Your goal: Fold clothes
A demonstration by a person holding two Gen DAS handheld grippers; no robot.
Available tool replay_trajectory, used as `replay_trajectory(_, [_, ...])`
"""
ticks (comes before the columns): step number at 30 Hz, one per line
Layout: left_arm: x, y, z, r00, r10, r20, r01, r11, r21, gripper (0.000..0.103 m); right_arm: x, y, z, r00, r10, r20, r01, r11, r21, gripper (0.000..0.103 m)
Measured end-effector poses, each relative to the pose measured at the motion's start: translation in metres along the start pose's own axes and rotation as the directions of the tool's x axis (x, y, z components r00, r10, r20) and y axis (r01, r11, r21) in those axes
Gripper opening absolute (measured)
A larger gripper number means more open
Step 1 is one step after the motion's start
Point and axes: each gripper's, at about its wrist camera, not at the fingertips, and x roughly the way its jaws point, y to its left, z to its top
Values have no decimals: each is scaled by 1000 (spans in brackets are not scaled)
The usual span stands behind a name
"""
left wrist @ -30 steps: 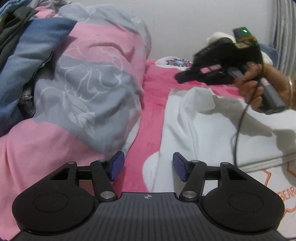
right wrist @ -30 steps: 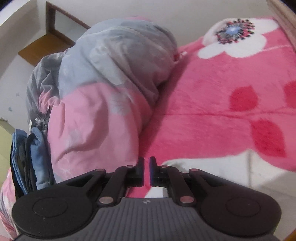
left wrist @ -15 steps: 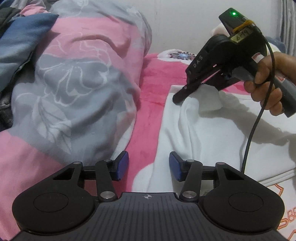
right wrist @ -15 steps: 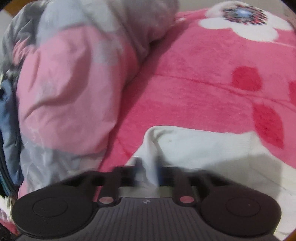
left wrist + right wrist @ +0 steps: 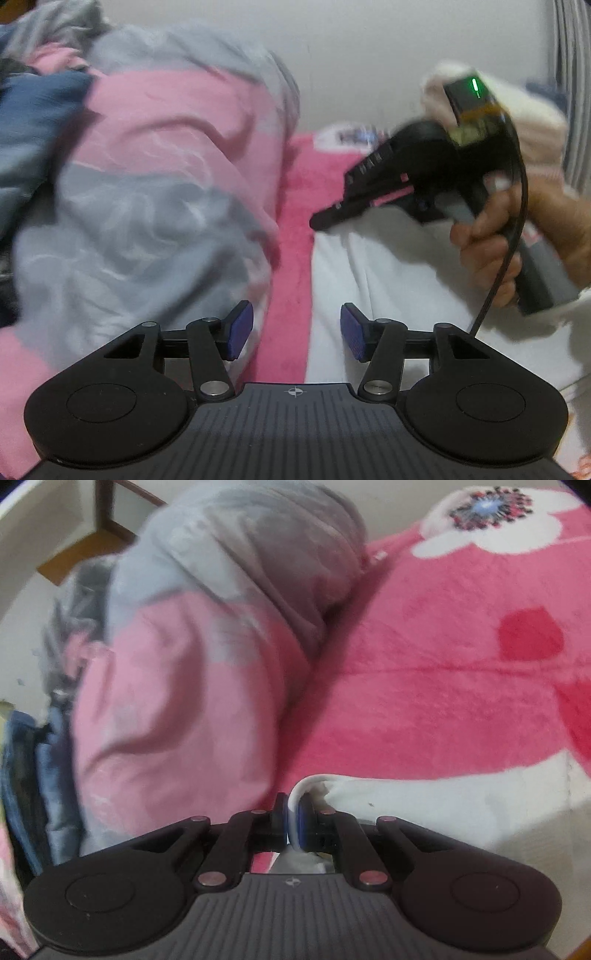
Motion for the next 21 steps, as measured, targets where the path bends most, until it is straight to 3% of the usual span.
replay_trajectory(3, [8,-5,-7,999,24,-21,-24,1000,18,53,0,-3,2,1000,-24,2,24,999,27,9])
replay_trajectory(8, [7,-1,-9,999,29,-14,-29,1000,1,53,-62,-2,23,992,-49,114,47,999,28,14])
replay_trajectory(11, [5,0,-9,999,31,-19,-31,999,-10,53,-97,18,23,995,-92,45,98,983,-153,14])
replay_trajectory(15, [11,0,-6,999,40,-21,-40,999,-12,53,-106,33,-3,988,-80,-134,34,948,-317,14])
replay_trajectory(18, [8,-1,-8,998,55,-19,-55,998,-11,53,-79,24,-19,957,-231,-173,152,913,-379,14])
replay_trajectory(19, [7,-1,-8,998,61,-18,-61,998,-9,53,-74,17,-21,947,-288,-143,219,903,-369,13])
replay_trajectory(21, [6,-1,-10,997,71,-18,-71,997,-7,53,-81,-6,-13,934,-358,-10,345,908,-237,13])
